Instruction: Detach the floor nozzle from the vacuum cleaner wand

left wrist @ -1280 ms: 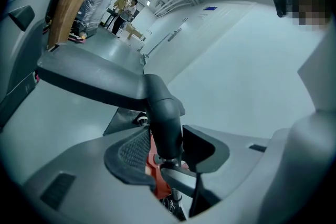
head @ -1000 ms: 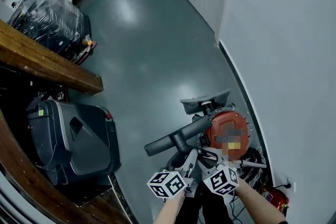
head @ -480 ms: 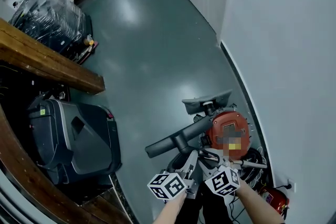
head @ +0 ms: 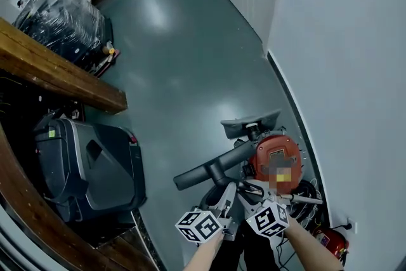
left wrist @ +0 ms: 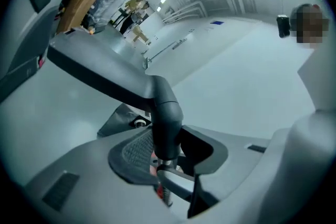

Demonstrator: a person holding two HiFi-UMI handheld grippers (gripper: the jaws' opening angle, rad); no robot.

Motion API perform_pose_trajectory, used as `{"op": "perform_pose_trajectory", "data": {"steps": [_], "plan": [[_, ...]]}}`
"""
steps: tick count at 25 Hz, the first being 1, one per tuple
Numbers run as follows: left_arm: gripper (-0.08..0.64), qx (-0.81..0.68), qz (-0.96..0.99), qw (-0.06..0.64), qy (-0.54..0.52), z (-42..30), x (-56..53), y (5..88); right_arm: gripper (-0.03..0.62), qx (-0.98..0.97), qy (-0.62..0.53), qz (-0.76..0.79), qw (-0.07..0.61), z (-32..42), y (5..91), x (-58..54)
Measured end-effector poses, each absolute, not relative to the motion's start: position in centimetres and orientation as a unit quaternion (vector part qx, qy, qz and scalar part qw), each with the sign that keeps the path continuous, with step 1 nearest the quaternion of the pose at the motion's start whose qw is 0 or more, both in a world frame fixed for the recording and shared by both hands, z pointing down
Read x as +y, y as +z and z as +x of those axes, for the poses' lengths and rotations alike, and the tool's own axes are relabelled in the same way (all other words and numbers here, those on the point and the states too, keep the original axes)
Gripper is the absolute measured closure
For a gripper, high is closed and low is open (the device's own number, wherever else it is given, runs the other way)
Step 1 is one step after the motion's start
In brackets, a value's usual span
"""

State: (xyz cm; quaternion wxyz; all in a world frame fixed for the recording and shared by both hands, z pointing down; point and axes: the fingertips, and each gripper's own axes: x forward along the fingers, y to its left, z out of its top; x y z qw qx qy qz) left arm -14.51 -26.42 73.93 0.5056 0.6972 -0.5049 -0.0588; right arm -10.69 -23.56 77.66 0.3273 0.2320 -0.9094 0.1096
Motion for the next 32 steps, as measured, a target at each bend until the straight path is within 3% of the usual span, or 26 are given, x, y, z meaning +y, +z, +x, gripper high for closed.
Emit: {"op": "perform_pose_trajectory", "data": {"steps": [2, 7, 11, 18, 22, 28, 32], "plan": [[0.4, -0.521, 0.703, 0.482, -0.049, -14.6, -26.2, 73.7, 0.44, -0.911, 0.108, 0.228, 0.326, -10.9, 77.5, -23.4], [0.4, -0.53, 0.663, 0.517, -0.114, -15.2, -26.0, 73.9, 0.44, -0.91, 0.106, 0.229, 0.329, -11.0, 77.5, -23.1], [0.4, -0.552, 0.696, 0.456, -0.057, -14.9, -25.7, 73.2, 0.439, -0.911, 0.104, 0.23, 0.328, -10.9, 77.3, -22.9], [0.402, -0.546, 0.669, 0.493, -0.103, -15.4, -25.6, 73.5, 0.44, -0.911, 0.106, 0.228, 0.328, -10.9, 77.3, -22.8], [0.402, -0.556, 0.694, 0.453, -0.064, -15.3, -25.4, 72.8, 0.44, -0.912, 0.105, 0.227, 0.326, -11.0, 77.1, -22.6], [0.402, -0.553, 0.631, 0.518, -0.164, -16.0, -25.0, 73.5, 0.439, -0.913, 0.107, 0.225, 0.323, -11.1, 77.1, -22.3], [0.402, -0.584, 0.684, 0.428, -0.082, -16.2, -25.1, 71.9, 0.439, -0.911, 0.108, 0.233, 0.324, -11.0, 77.1, -22.2]]}}
